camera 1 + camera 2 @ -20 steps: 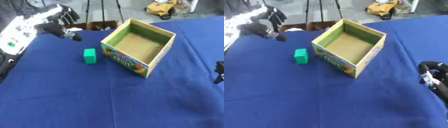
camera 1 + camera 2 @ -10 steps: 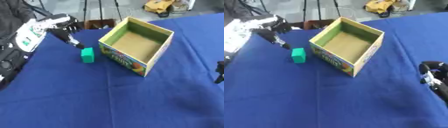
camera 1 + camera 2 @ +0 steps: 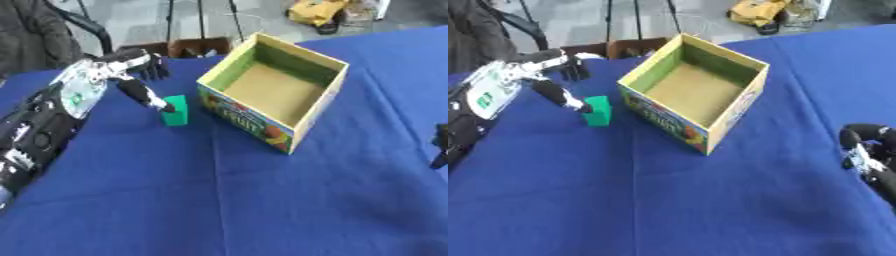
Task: Pick up objects on the table and place them in the box.
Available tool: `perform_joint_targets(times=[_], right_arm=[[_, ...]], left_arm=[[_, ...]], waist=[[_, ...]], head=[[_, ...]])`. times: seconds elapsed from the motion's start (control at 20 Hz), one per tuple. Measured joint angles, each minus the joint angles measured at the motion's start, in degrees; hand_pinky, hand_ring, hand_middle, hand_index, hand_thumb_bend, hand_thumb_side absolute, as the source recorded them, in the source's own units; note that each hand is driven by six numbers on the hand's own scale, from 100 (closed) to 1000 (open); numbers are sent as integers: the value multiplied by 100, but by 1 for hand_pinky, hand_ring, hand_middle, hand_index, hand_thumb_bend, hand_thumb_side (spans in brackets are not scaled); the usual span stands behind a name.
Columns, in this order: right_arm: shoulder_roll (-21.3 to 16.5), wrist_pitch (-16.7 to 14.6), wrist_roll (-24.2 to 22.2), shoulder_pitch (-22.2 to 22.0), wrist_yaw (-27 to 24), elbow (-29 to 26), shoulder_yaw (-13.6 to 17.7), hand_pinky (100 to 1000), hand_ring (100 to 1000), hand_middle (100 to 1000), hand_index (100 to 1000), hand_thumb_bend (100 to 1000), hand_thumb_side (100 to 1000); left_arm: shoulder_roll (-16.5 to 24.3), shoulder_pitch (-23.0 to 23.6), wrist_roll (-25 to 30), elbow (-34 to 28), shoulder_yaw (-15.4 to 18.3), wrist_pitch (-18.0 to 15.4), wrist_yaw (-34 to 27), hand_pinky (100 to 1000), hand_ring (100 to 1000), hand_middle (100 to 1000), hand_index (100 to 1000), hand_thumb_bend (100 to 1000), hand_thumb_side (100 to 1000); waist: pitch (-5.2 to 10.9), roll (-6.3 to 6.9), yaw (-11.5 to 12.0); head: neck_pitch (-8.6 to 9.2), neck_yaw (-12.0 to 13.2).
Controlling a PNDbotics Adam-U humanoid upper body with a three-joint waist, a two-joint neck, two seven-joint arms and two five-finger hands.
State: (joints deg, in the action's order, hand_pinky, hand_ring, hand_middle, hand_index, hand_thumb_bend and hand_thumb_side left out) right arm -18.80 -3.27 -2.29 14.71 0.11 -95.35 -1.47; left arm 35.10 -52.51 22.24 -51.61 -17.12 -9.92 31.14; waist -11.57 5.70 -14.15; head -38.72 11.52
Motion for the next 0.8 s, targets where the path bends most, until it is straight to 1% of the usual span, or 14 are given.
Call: perform_joint_targets(times=[0.55, 0.8], right_arm=[[2, -13, -15, 20, 0, 0, 0, 425, 403, 521, 715, 348, 557], [3, -17, -20, 25, 0, 0, 0, 425, 403, 520, 715, 348, 556]], left_arm=[[-333, 68, -16, 40, 272, -259, 1189, 687, 649, 615, 731, 799, 353], [-457, 126, -132, 80, 423, -394, 1735, 670, 622, 588, 707, 763, 338]], waist=[[-44, -18, -22], [-80, -19, -30]], head=[[2, -2], [4, -8]])
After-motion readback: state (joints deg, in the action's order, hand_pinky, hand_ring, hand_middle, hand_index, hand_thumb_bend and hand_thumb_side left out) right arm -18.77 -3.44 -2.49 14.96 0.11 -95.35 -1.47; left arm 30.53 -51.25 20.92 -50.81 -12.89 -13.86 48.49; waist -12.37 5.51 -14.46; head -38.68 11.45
